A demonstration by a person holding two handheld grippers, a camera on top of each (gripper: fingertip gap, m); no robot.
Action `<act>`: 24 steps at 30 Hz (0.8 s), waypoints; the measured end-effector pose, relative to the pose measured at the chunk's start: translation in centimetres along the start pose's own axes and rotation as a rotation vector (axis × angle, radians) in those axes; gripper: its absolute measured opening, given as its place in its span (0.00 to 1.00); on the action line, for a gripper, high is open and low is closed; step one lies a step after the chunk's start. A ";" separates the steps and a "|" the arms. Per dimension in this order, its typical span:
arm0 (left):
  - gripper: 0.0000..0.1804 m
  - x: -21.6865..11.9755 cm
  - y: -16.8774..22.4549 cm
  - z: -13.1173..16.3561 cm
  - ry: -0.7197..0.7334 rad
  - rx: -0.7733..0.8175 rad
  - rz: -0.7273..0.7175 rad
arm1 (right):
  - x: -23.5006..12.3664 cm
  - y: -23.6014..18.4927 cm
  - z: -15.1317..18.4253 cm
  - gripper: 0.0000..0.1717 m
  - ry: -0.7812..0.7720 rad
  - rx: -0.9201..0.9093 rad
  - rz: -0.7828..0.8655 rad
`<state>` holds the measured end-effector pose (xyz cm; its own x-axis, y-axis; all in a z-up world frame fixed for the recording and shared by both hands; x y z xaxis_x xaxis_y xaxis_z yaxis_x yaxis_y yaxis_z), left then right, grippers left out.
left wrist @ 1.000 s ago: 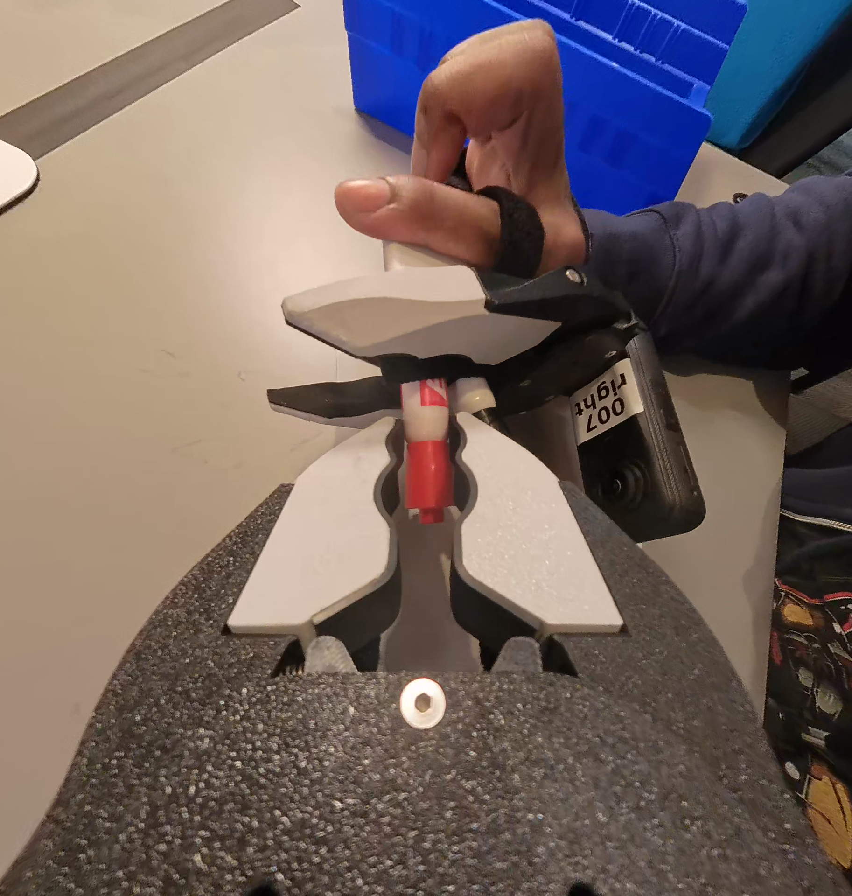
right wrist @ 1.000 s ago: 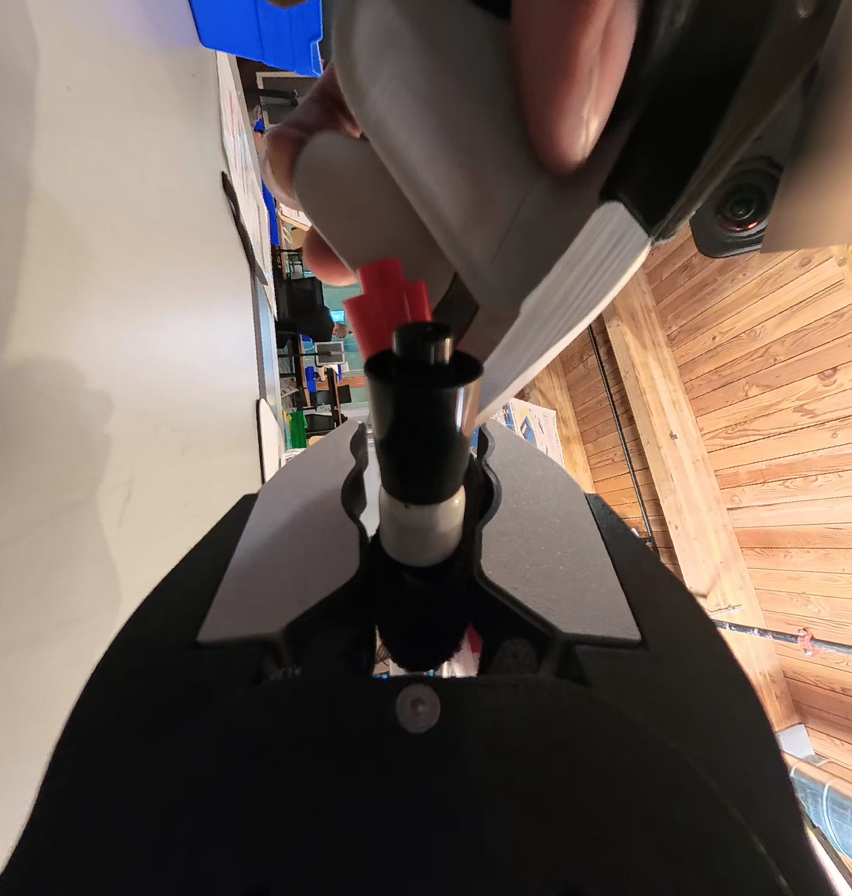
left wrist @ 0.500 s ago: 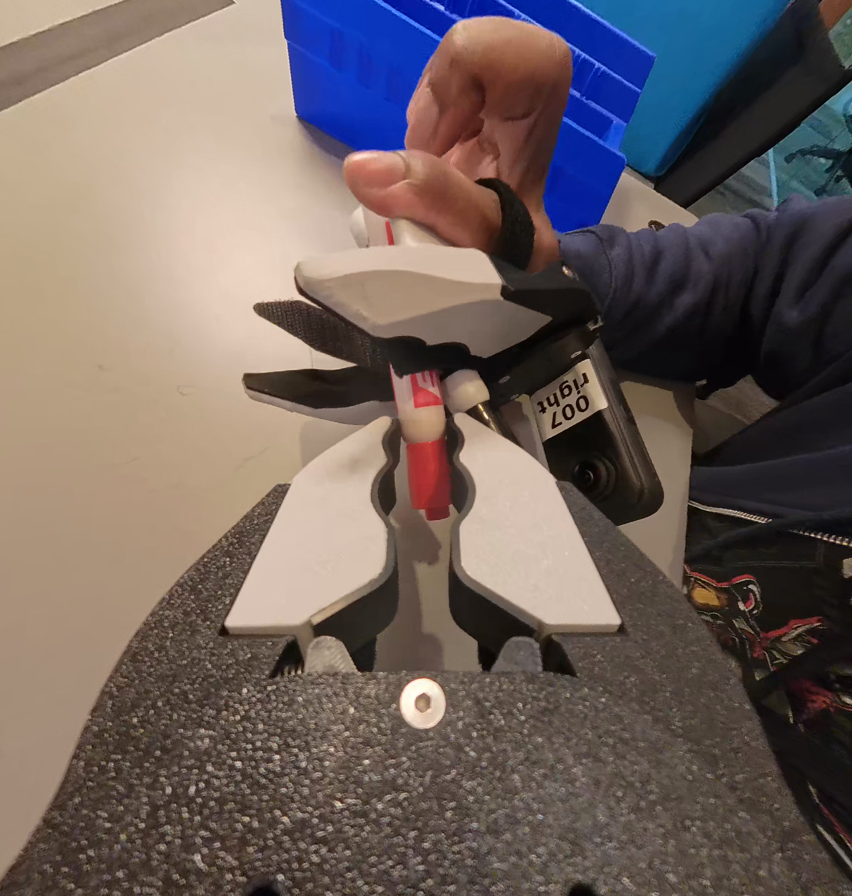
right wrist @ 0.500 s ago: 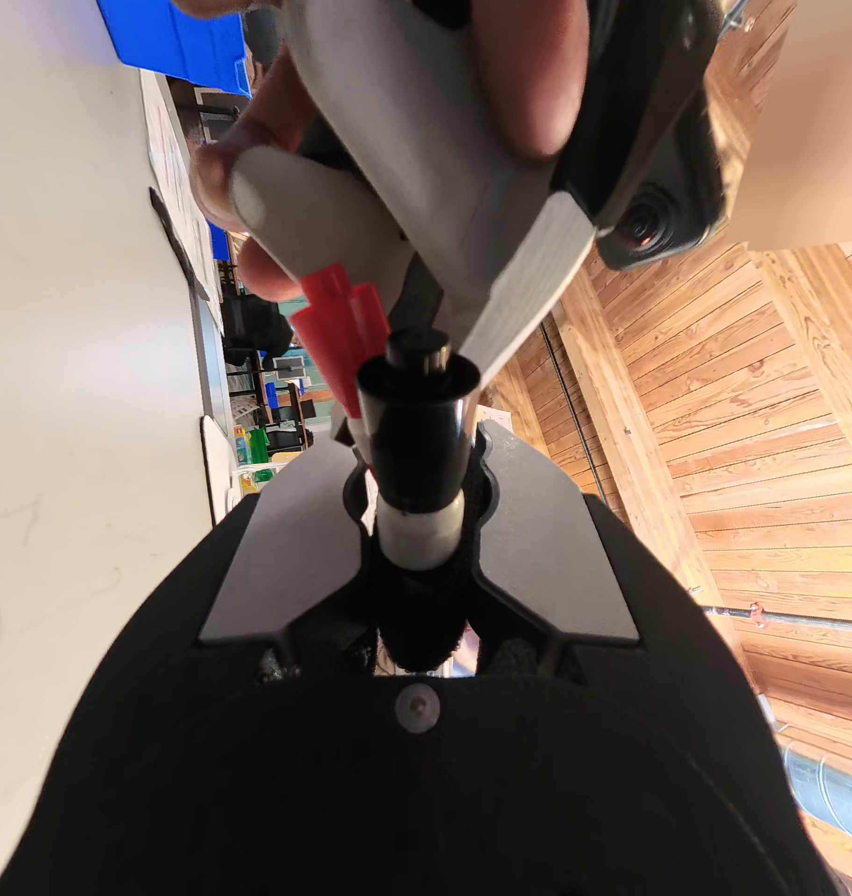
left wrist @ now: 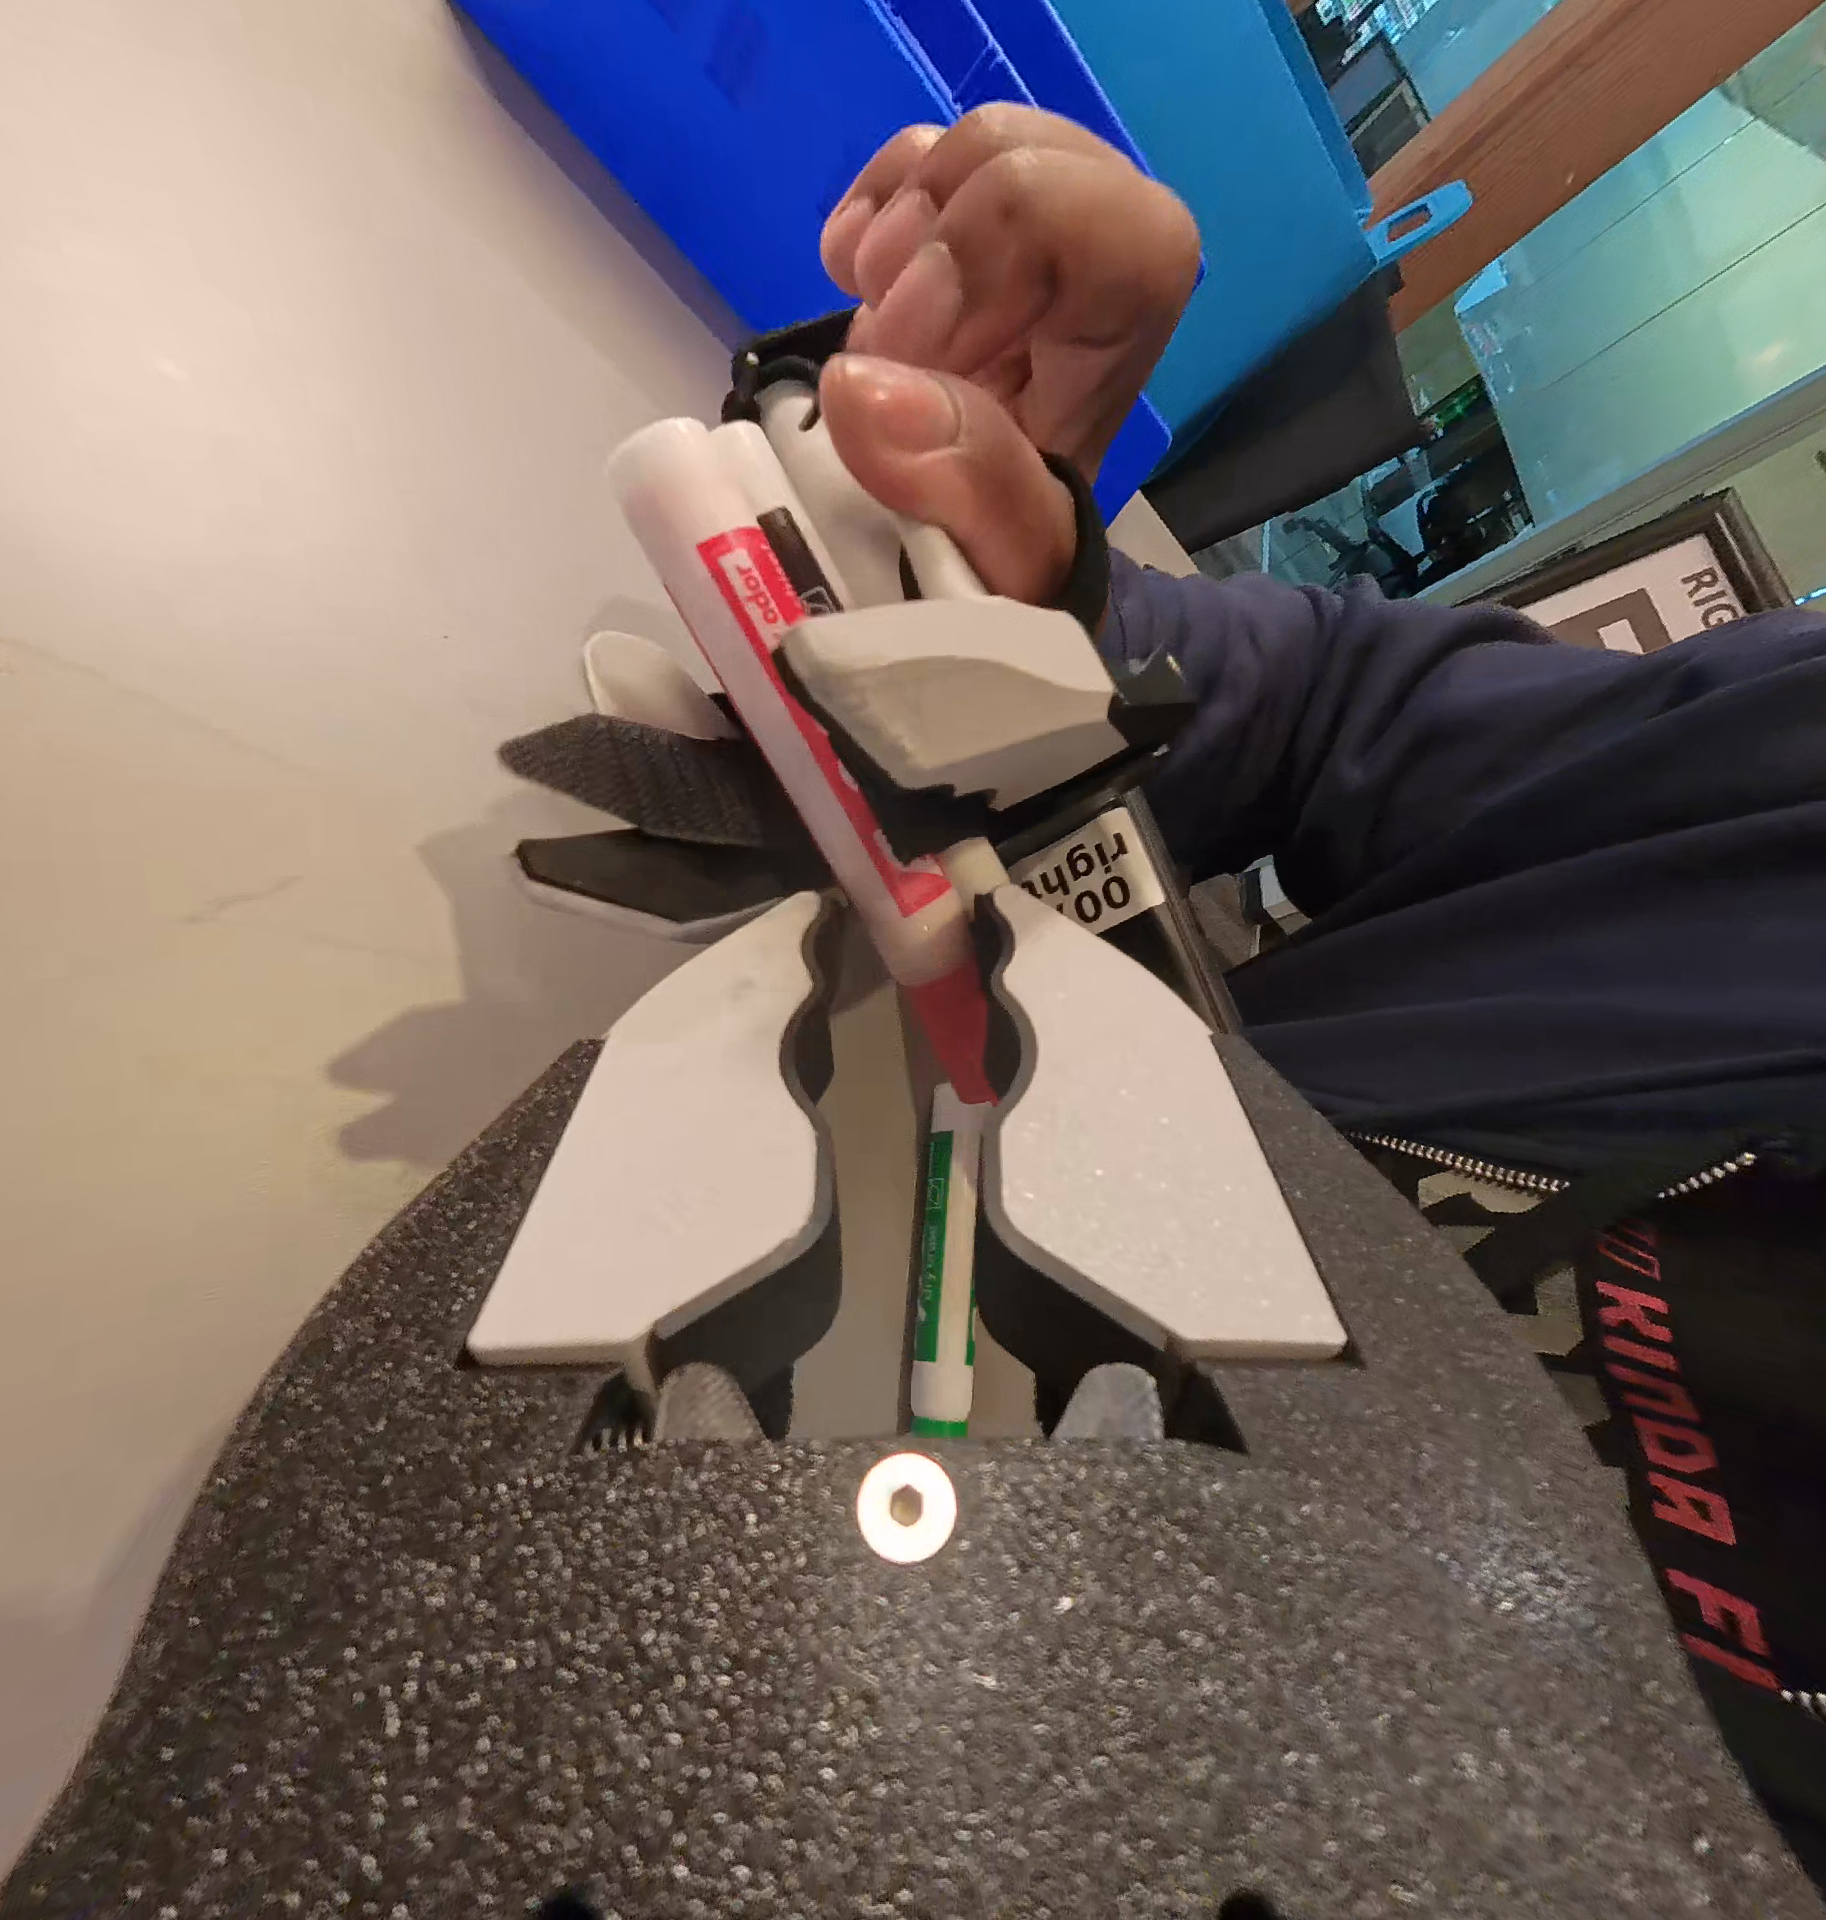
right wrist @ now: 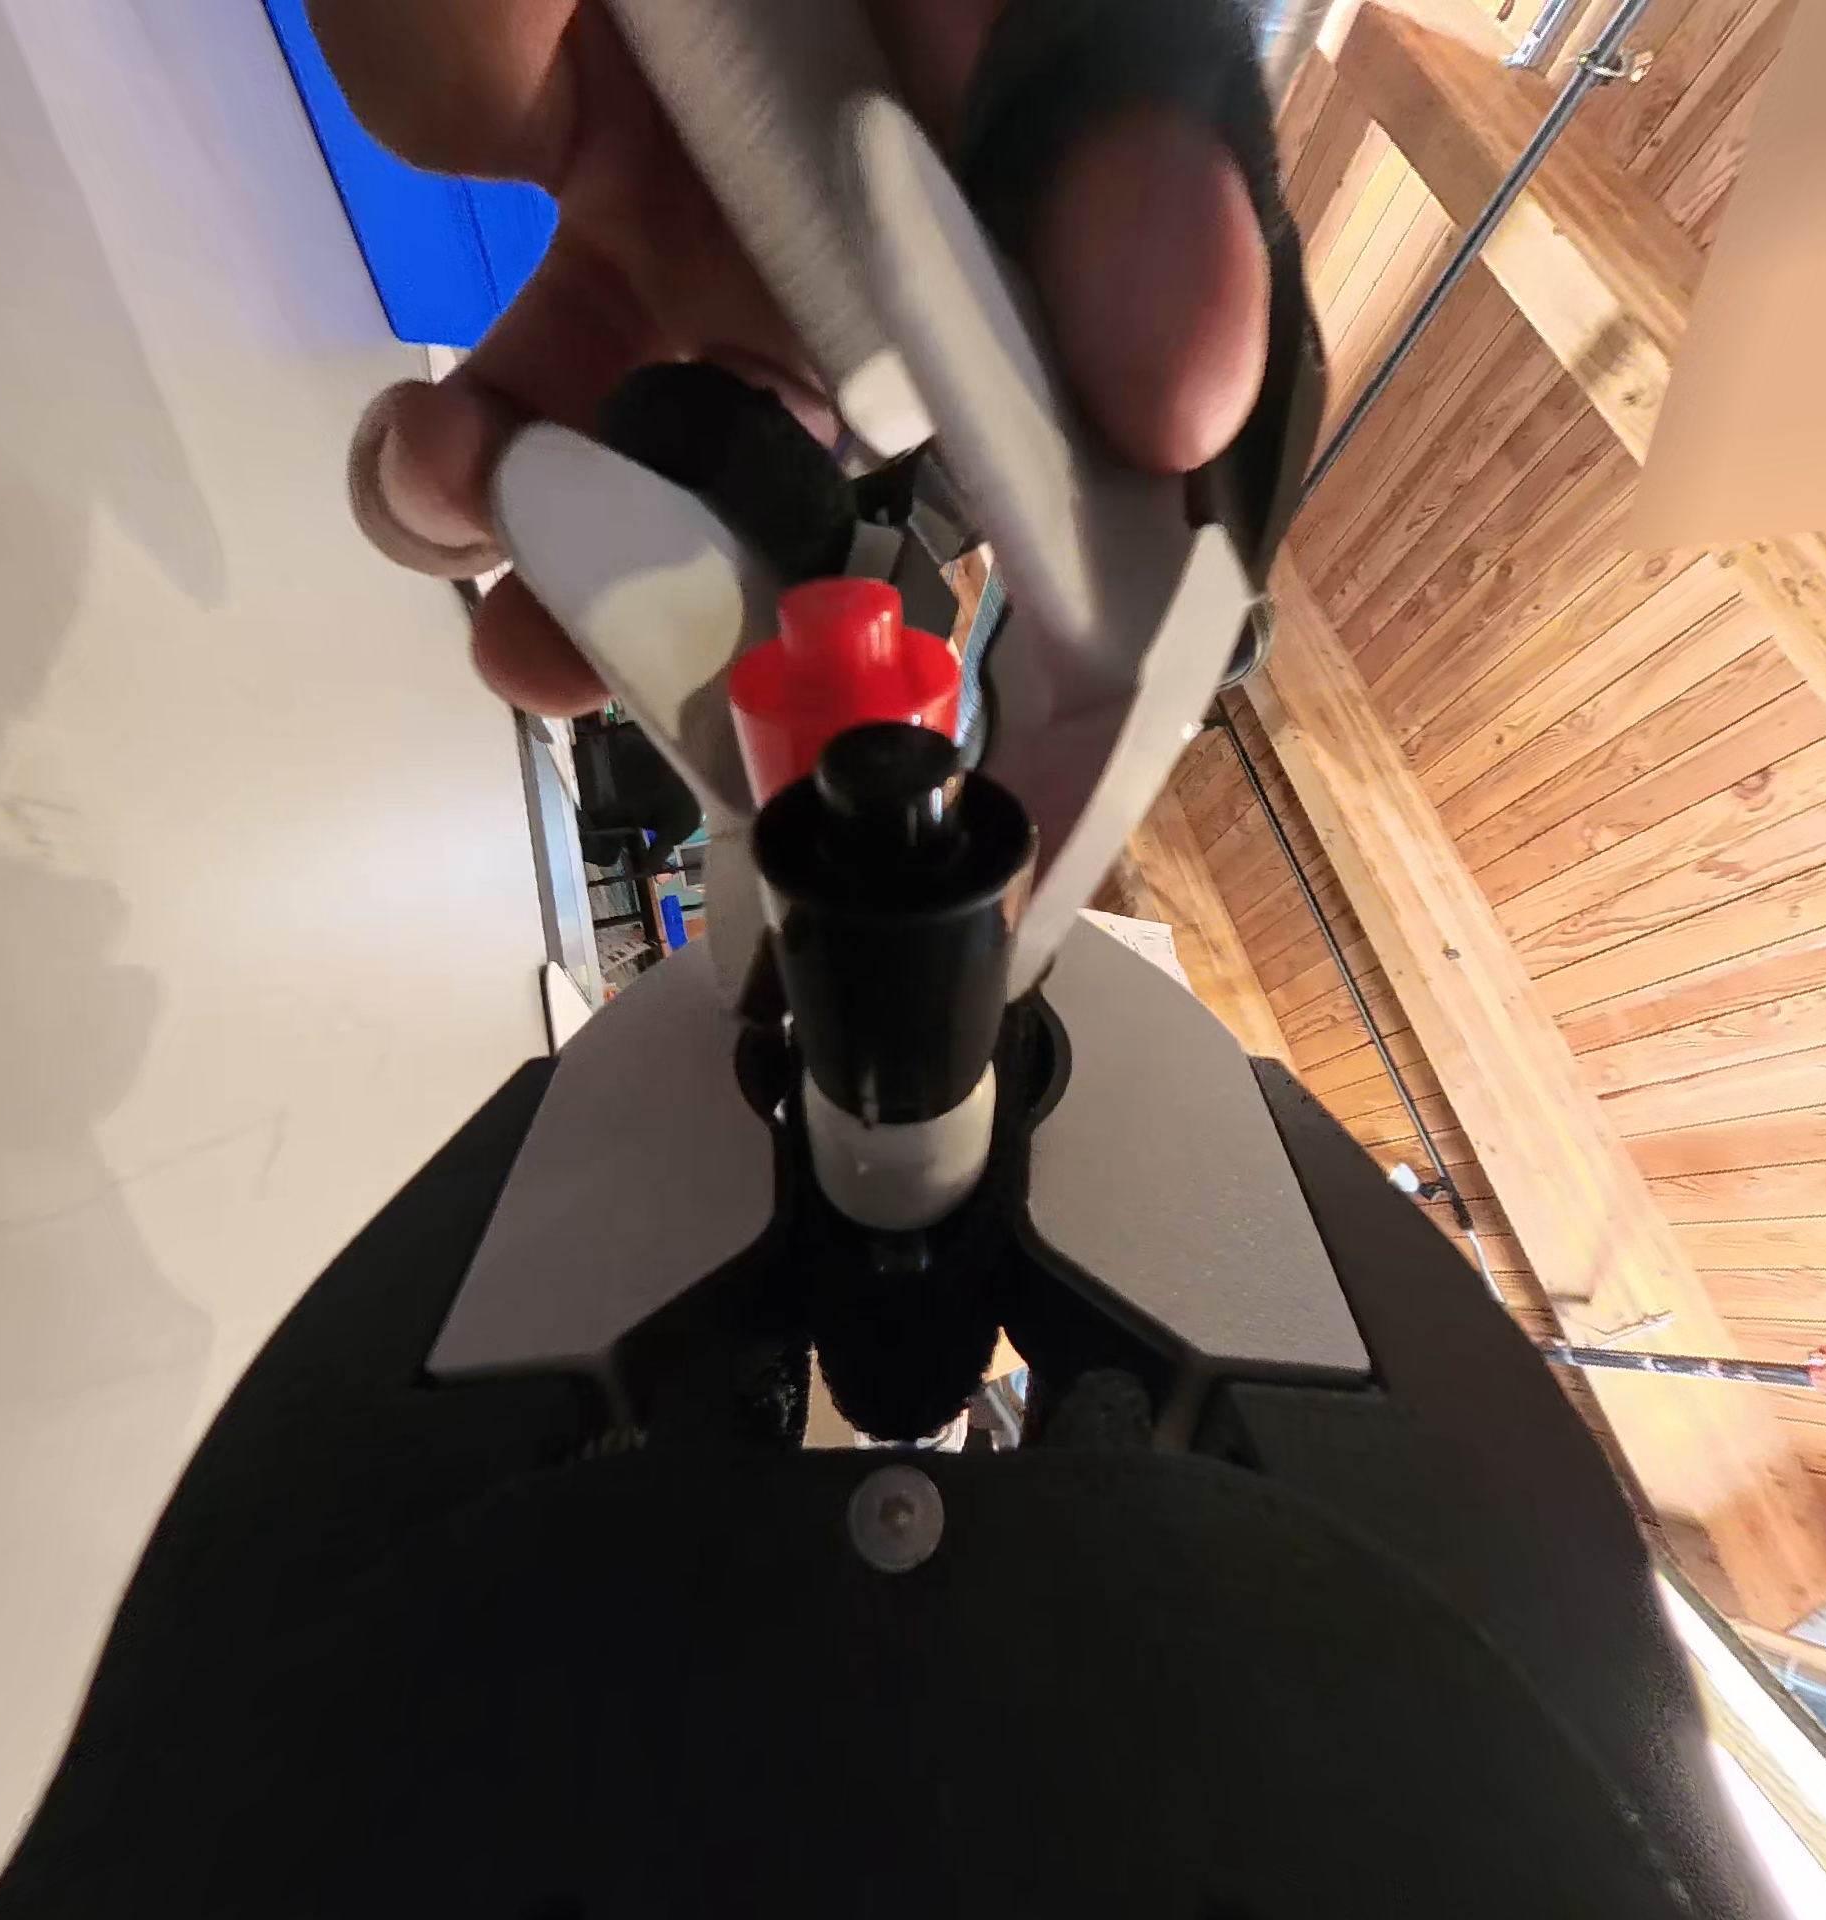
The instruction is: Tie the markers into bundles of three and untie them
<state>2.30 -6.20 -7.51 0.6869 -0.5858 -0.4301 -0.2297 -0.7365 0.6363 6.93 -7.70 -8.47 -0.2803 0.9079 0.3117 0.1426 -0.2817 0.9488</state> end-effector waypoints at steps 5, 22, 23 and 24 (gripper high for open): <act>0.15 0.0 -0.1 0.2 -0.003 0.011 0.005 | -0.1 0.3 0.1 0.24 0.001 0.029 0.008; 0.20 -1.5 0.3 0.4 0.041 0.128 -0.001 | -0.2 0.4 -0.4 0.24 0.028 0.061 -0.005; 0.21 -1.7 0.1 0.4 0.046 0.146 -0.005 | -0.2 0.4 -0.4 0.24 0.032 0.064 -0.006; 0.21 -2.0 -0.1 0.4 0.052 0.170 -0.014 | -0.3 0.4 -0.4 0.24 0.036 0.065 -0.006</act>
<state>0.72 -5.06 -6.96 0.7247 -0.5598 -0.4017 -0.3296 -0.7936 0.5114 6.70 -8.17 -8.13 -0.3151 0.8973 0.3091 0.2020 -0.2548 0.9457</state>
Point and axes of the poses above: each gripper's, where its closed fingertips meet, x out along the fingers, z out of its underside, y = z × x across the jaws, the point moved 5 cm from there along -x, back along the fingers, and after that the axes turned 1 degree about x, right-handed, at the moved point
